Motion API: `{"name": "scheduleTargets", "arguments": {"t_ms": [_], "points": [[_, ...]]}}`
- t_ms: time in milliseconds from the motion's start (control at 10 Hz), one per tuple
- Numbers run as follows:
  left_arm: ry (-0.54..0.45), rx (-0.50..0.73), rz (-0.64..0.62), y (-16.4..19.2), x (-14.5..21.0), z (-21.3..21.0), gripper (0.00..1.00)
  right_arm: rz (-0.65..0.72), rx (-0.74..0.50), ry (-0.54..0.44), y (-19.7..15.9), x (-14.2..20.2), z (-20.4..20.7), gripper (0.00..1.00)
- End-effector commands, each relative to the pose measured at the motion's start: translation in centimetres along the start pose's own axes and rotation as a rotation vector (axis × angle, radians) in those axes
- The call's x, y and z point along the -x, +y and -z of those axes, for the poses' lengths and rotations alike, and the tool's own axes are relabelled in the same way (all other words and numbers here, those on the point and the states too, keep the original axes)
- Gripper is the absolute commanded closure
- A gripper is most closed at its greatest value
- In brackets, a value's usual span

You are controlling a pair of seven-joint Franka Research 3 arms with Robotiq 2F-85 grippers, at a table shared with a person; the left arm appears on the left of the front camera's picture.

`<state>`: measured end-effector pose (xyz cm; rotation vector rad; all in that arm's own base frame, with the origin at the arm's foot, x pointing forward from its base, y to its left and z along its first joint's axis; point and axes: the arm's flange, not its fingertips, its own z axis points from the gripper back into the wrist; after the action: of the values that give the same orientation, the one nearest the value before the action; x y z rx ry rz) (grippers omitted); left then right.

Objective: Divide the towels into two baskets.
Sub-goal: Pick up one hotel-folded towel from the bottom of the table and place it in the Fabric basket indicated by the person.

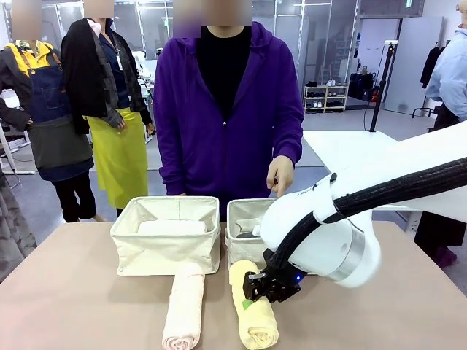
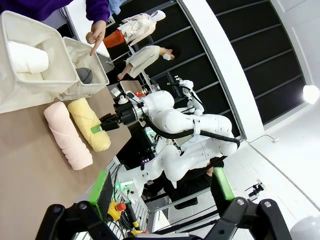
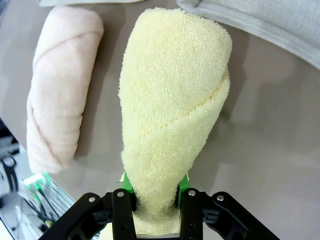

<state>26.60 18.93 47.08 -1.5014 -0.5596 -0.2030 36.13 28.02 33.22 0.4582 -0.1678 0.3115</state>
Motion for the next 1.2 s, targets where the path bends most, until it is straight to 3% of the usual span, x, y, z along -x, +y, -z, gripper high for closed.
{"name": "scheduleTargets", "arguments": {"t_ms": [0,300,600,700,800,1000,1100], "points": [[-0.008,0.019,0.002,-0.4,0.0,-0.2,0.00,-0.050,0.057,0.014,1.6,-0.1,-4.3,0.64],[-0.008,0.019,0.002,-0.4,0.0,-0.2,0.00,-0.161,0.154,0.025,3.9,-0.1,-8.1,0.64],[-0.008,0.019,0.002,-0.4,0.0,-0.2,0.00,-0.531,0.367,0.051,6.9,-2.8,-14.1,0.64],[-0.008,0.019,0.002,-0.4,0.0,-0.2,0.00,-0.671,0.446,0.108,7.3,-4.6,-15.5,0.64],[-0.008,0.019,0.002,-0.4,0.0,-0.2,0.00,-0.757,0.451,0.179,6.9,-6.4,-16.2,0.64],[-0.008,0.019,0.002,-0.4,0.0,-0.2,0.00,-0.754,0.383,0.100,6.2,-6.6,-14.9,0.64],[-0.008,0.019,0.002,-0.4,0.0,-0.2,0.00,-0.724,0.444,0.162,7.2,-5.5,-16.8,0.64]]}}
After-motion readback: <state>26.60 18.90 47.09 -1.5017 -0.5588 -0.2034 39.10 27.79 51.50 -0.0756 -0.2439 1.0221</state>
